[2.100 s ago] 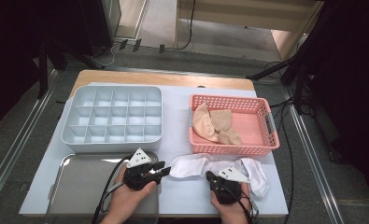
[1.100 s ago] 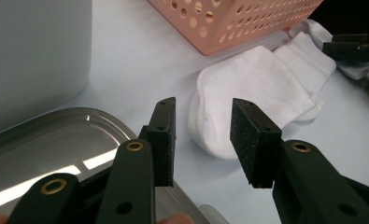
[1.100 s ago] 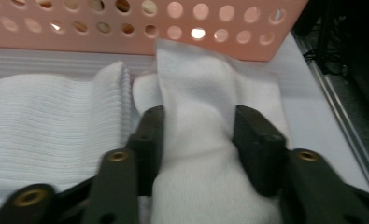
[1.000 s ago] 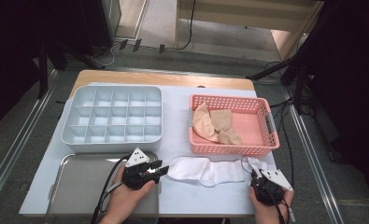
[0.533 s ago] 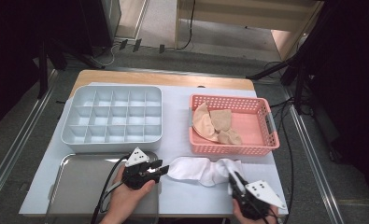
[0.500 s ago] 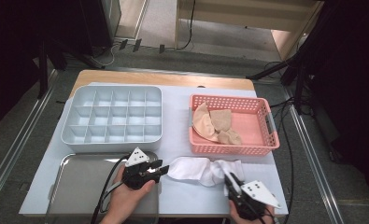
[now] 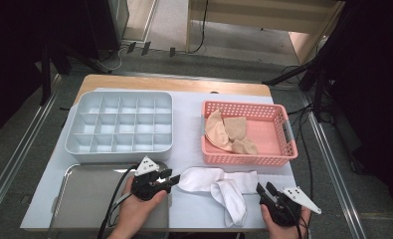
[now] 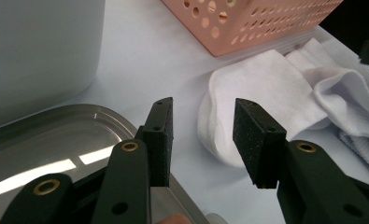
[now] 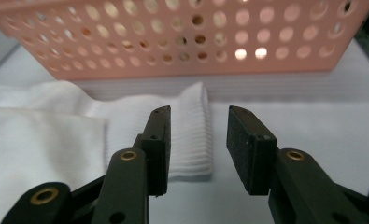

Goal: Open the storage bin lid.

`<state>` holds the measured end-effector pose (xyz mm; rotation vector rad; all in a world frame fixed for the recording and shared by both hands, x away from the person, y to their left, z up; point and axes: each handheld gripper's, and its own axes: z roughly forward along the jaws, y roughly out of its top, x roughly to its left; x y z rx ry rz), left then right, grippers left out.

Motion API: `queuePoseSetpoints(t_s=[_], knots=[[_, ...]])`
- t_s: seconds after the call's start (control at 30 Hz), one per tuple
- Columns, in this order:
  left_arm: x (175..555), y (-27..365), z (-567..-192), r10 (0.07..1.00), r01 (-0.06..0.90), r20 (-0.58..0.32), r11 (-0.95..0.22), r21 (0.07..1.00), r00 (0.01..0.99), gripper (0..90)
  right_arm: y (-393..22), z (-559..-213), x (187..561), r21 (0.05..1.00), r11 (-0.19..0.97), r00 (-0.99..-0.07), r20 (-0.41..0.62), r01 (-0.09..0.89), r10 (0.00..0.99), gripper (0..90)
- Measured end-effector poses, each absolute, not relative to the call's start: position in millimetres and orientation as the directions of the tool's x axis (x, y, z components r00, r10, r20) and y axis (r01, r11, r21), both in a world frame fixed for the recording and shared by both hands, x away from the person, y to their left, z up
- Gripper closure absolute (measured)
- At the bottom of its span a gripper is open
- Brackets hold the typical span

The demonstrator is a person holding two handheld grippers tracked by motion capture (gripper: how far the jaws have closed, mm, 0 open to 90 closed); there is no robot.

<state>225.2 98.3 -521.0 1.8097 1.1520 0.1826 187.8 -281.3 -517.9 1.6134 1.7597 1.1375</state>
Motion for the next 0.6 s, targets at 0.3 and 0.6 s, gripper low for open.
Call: queuePoseSetpoints(t_s=[0.3, 0.6], knots=[[224, 81, -529, 0.799, 0.636, -0.259, -0.189, 0.748, 0.542, 73.4, -274, -529, 196, 0.784, 0.008, -0.213, 0.159, 0.621, 0.964, 80.9], [221, 77, -524, 0.768, 0.635, -0.282, -0.201, 0.745, 0.575, 90.0, -292, -518, 198, 0.809, -0.02, -0.201, 0.169, 0.587, 0.965, 82.5]])
